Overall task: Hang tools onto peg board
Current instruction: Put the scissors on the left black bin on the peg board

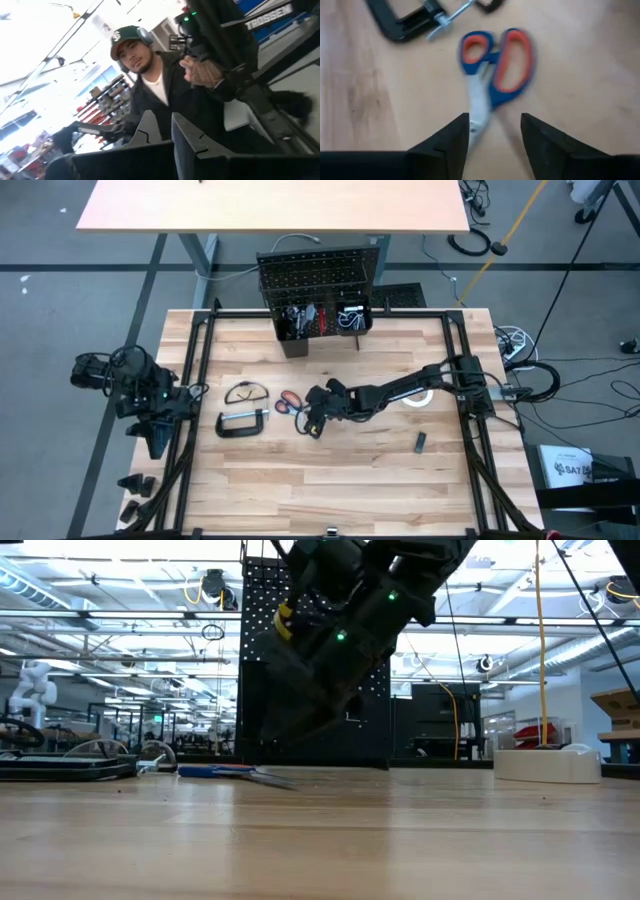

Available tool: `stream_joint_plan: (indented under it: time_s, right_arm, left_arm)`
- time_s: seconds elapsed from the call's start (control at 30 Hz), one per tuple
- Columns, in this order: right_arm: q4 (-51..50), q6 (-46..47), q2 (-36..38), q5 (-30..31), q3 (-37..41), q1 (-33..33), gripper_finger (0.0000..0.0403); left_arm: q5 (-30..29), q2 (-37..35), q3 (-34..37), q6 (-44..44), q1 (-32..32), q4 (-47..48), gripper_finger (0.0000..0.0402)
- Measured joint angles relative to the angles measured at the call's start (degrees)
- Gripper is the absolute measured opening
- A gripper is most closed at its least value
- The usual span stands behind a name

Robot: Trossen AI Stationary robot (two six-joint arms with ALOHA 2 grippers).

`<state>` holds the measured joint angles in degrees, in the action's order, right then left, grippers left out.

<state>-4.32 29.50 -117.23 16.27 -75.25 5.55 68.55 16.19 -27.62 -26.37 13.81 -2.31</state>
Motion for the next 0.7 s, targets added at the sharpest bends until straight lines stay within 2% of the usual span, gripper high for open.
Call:
stream_joint_plan:
  time_s: [0.17,0.43,0.7]
  right_arm:
    - [-2.1,-0.2,-5.1,-0.1,-6.1,1.4,0.0179]
    - [-18.4,-1.6,-14.8,4.3,-20.9,2.2,0.0155]
    - [-21.4,1.5,-16.3,1.0,-22.8,2.0,0.0134]
  left_arm:
    - [-5.8,0.7,0.0,0.5,0.7,-0.9,0.0]
    - [-8.3,0.2,0.0,3.6,1.0,-4.8,0.0]
    - [-21.1,-1.1,0.0,6.9,1.0,-6.8,0.0]
